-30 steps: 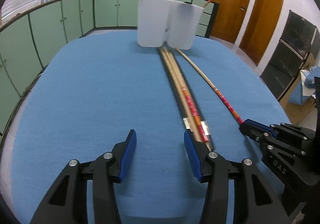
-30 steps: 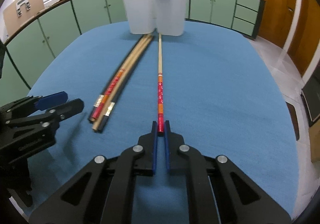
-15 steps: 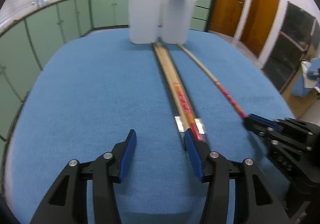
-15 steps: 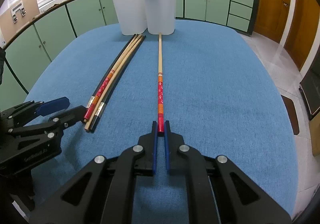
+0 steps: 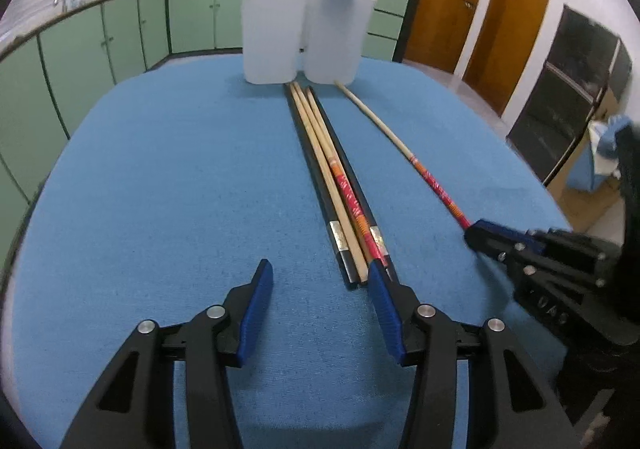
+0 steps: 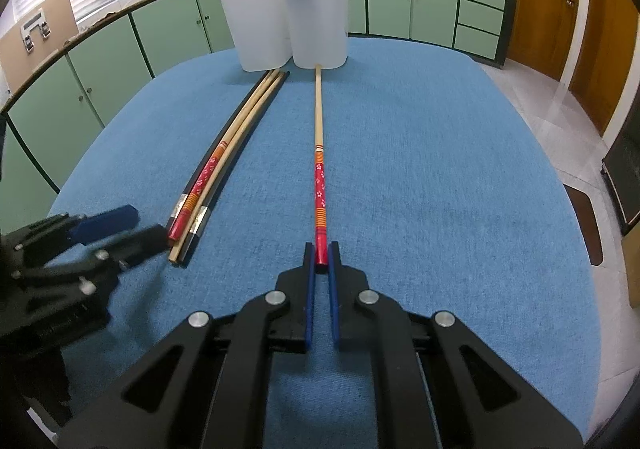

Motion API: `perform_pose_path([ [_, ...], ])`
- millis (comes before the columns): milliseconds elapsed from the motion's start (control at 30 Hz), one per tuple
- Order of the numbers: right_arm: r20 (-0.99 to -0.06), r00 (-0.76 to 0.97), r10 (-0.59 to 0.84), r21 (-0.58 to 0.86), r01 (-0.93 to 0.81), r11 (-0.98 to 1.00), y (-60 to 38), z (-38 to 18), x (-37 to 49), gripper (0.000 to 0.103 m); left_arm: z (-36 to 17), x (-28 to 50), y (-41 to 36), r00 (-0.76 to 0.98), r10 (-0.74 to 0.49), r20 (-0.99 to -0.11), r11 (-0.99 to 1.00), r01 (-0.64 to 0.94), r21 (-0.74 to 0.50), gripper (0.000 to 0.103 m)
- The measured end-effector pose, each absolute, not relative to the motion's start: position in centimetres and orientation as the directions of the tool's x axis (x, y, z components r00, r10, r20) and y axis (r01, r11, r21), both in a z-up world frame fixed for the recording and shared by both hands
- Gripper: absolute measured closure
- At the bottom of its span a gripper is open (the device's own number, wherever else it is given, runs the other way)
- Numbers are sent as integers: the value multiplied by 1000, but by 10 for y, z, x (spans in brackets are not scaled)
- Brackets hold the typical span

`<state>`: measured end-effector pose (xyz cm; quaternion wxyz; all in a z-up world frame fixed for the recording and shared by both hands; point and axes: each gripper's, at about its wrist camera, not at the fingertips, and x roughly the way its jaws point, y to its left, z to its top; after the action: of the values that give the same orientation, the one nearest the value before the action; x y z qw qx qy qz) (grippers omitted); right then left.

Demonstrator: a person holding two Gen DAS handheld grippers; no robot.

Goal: Organize utensils
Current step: 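Grasp another red-patterned chopstick with the right gripper while the left gripper grasps a black chopstick, then lift both chopsticks over the white holder and drop them in, opening both grippers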

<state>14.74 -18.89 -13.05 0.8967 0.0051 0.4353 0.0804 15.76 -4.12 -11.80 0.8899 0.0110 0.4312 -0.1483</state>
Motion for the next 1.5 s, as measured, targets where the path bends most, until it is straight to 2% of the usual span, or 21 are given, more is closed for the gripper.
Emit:
perform_pose_path([
  [267,-779,608,152,84,-139,987,-189,-130,147,97,-115,156,-27,611,-173,-772,978,200,-60,52],
  [1000,-773,602,199,115,-176,978,-192,-129,142,93,-118,162,-30,602,-180,-778,976,209,-64,54],
  [1067,-778,604,175,79,-182,980,-187,-129,142,93,-118,163,-32,603,-176,-778,975,213,-55,60],
  [1133,-778,610,149,43,-186,982,-182,-129,140,96,-118,164,-35,605,-173,-777,975,218,-47,76],
  [1200,-778,615,129,16,-186,982,-177,-129,140,97,-118,165,-38,604,-180,-776,973,228,-49,85],
  [1300,-772,622,129,13,-188,982,-176,-128,138,98,-118,165,-40,602,-191,-775,969,240,-52,96],
  [1500,-727,664,175,58,-196,979,-187,-102,131,98,-103,159,-30,620,-212,-755,968,238,-76,96],
])
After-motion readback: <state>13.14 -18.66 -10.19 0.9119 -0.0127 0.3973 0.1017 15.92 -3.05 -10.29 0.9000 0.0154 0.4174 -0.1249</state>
